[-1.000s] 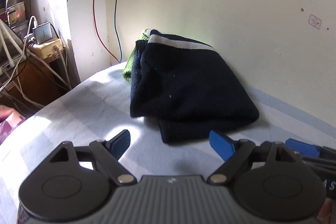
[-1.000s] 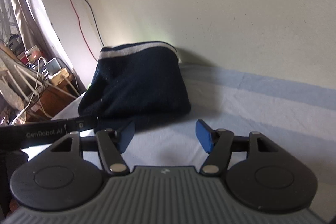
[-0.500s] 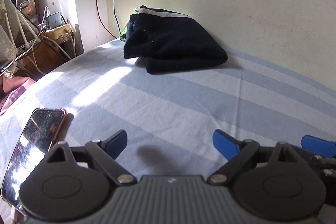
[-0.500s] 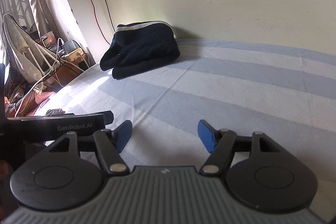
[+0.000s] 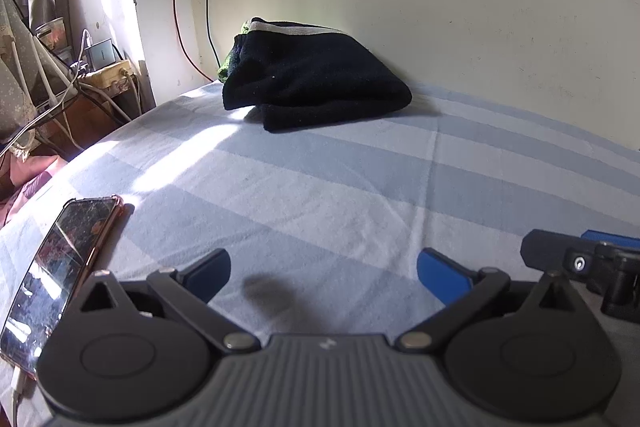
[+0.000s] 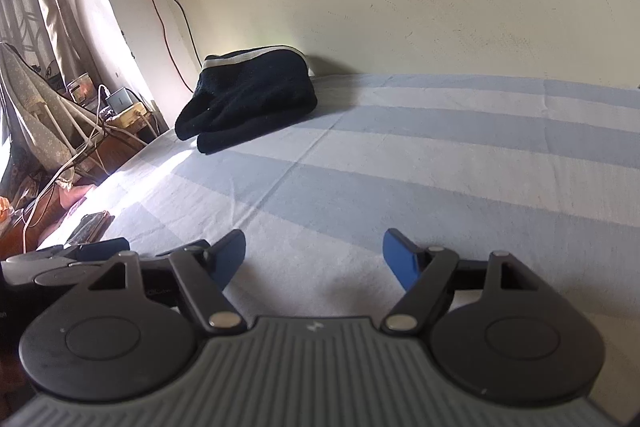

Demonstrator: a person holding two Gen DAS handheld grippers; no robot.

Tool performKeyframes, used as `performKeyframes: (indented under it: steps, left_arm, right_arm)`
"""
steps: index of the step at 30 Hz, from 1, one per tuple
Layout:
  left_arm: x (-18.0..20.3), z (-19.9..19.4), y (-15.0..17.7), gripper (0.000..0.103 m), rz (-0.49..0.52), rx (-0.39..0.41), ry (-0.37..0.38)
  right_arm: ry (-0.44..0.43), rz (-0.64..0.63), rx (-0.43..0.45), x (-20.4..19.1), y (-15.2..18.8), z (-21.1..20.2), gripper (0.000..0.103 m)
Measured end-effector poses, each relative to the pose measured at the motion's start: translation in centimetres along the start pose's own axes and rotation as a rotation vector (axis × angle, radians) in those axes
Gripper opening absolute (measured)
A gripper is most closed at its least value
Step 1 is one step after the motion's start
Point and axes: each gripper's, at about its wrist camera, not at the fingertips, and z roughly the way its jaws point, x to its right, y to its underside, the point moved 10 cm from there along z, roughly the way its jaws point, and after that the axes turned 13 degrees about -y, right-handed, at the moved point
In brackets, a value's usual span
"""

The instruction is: Fold small clothes

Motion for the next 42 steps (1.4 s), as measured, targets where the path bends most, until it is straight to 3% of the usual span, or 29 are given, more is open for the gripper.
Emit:
performKeyframes:
  steps: [18, 33, 42]
  left_arm:
    - [-0.3, -0.3, 0.3, 0.103, 0.003, 0.009, -0.045]
    - [0.0, -0.9, 0.1, 0.103, 0.008, 0.044, -0.020]
    - [0.2, -1.5, 0.1, 0.103, 0.009, 0.071, 0.032]
  right_arm:
    - [-0.003, 0.006, -0.008, -0.1, 0.1, -0.2, 0.084]
    - [-0.001, 0.007, -0.009, 0.0, 0.1, -0.2, 0.085]
    - [0.004, 0.021, -0.001, 0.4, 0.0, -0.2, 0.086]
